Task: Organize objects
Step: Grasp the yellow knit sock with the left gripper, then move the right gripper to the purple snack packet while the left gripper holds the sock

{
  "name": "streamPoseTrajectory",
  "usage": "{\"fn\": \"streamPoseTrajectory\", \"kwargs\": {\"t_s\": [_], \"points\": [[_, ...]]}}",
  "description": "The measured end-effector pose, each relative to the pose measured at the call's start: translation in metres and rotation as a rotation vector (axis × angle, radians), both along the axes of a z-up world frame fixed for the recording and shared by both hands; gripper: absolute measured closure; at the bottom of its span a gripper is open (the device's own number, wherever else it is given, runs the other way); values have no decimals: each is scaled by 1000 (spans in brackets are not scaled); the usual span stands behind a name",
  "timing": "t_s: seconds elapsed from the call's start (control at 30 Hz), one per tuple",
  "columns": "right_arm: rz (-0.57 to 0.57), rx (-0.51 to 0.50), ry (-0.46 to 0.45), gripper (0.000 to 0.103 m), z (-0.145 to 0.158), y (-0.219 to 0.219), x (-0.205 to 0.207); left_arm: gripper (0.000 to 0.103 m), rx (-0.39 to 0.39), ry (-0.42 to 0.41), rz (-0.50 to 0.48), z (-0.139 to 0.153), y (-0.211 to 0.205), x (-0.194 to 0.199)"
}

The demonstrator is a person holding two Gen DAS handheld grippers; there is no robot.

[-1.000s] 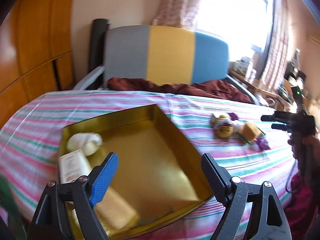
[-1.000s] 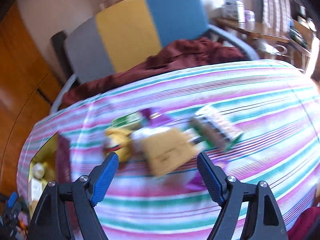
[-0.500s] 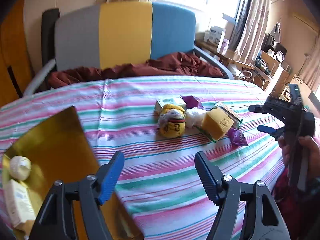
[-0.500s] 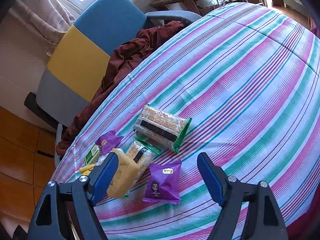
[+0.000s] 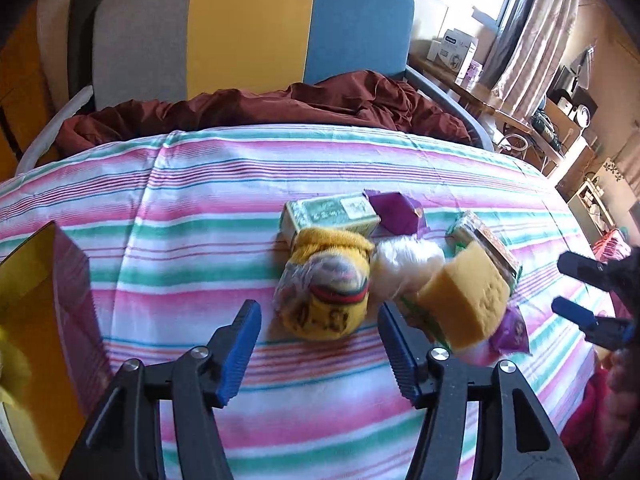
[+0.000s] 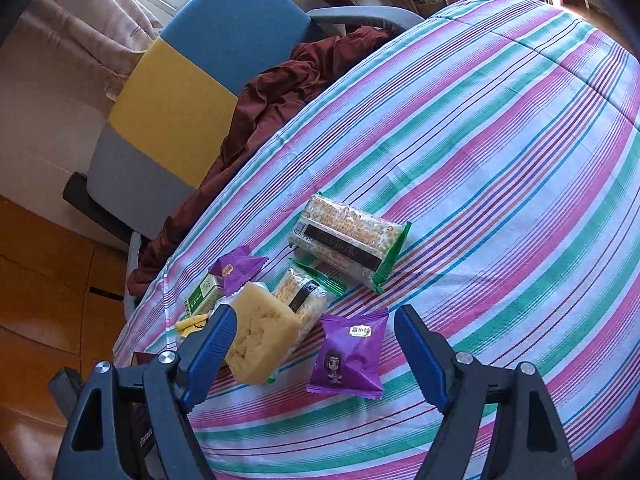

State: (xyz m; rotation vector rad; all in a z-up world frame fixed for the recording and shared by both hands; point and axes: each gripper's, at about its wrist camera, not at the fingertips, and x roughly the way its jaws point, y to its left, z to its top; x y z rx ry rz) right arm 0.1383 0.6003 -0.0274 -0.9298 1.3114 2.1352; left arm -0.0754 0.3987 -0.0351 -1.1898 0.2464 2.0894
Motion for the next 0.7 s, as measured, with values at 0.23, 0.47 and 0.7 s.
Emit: {"fn": "streamPoseTrajectory", "kwargs": {"t_s": [0.23, 0.47, 0.7], "points": [[-15, -17, 2, 21, -2, 4, 3, 45, 16, -44, 25, -20, 26, -29], [-11, -21, -42, 21, -8, 8, 1, 64, 49, -56, 44, -30, 8, -15], [74, 10, -175, 24, -23, -2, -14, 64, 20, 44, -27, -27, -18, 43]]}}
